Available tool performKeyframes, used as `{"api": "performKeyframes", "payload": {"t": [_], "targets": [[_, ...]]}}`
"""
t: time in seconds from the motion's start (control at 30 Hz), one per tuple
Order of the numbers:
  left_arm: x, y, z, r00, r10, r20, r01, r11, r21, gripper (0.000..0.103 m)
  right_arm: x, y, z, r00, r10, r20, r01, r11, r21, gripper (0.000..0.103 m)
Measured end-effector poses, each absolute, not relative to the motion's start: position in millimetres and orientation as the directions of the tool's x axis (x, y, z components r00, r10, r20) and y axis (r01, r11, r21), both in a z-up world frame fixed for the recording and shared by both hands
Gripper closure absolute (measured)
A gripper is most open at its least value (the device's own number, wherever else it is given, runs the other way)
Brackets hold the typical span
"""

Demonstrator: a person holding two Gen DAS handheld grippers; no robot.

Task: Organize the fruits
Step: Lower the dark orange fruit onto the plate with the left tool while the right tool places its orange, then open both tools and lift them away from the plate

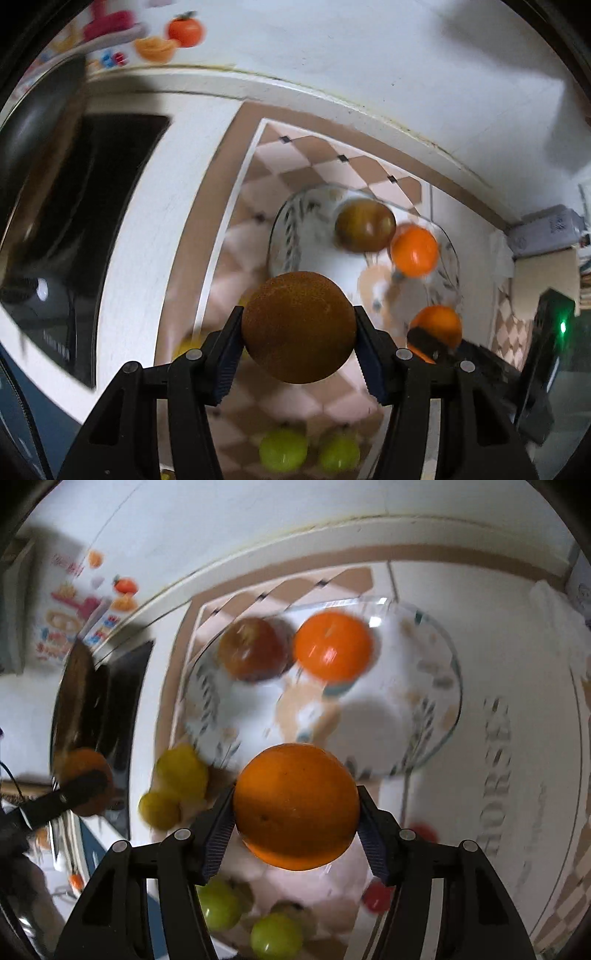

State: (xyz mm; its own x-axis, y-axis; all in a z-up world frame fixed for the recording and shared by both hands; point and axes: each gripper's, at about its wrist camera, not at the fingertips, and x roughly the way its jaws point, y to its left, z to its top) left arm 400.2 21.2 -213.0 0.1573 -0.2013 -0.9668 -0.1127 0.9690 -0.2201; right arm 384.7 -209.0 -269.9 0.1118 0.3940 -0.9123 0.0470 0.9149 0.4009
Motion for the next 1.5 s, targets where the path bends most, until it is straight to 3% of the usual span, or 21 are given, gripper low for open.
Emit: {"api": "performKeyframes", "payload": {"t": [0.3, 0.53, 0.63, 0.67, 0.73, 0.77, 0.93, 1.13, 1.5], "targets": [[460.5, 5.2, -283.7, -0.027, -0.180, -0.983, -0.118, 0.977, -0.176, 0.049, 432.5, -198.8, -302.8, 0.058, 0.352, -0.934, 0.057, 0.933, 0.355, 0.038], [465.2, 3.2, -301.3, -0.076, -0.182, -0.980, -0.127, 0.977, -0.171, 0.049, 438.6, -184.2, -315.3, 0.007, 0.352, -0.936, 0.037, 0.935, 0.352, 0.038], [465.5, 5.1, -299.0, -0.078, -0.183, -0.980, -0.132, 0.976, -0.172, 0.047, 438.2, -184.1, -316.3, -0.002, 0.373, -0.928, 0.053, 0.927, 0.372, 0.031], [464.9, 6.4, -296.8, -0.069, -0.190, -0.979, -0.131, 0.975, -0.180, 0.043, 438.6, -185.1, -314.4, -0.001, 0.377, -0.926, 0.062, 0.924, 0.376, 0.021], [465.9, 10.6, -292.3, -0.054, -0.187, -0.981, -0.135, 0.975, -0.178, 0.020, 439.3, -187.4, -309.8, 0.007, 0.383, -0.924, 0.073, 0.921, 0.383, 0.016], [465.6, 11.9, -288.7, -0.043, -0.185, -0.982, -0.135, 0.975, -0.177, 0.018, 439.9, -188.6, -306.5, 0.014, 0.385, -0.923, 0.076, 0.920, 0.385, 0.016], [456.4, 23.0, -268.2, -0.003, -0.157, -0.988, -0.117, 0.981, -0.155, 0.017, 433.7, -201.3, -289.3, 0.036, 0.336, -0.941, 0.074, 0.938, 0.338, 0.008], [423.6, 28.0, -238.4, 0.086, -0.059, -0.995, -0.083, 0.994, -0.066, 0.017, 418.1, -209.4, -262.9, 0.099, 0.204, -0.974, 0.046, 0.977, 0.209, 0.008], [354.8, 14.0, -180.7, 0.270, 0.036, -0.962, -0.047, 0.999, 0.025, 0.017, 373.0, -213.5, -205.8, 0.215, 0.149, -0.965, 0.024, 0.987, 0.158, 0.008]]}}
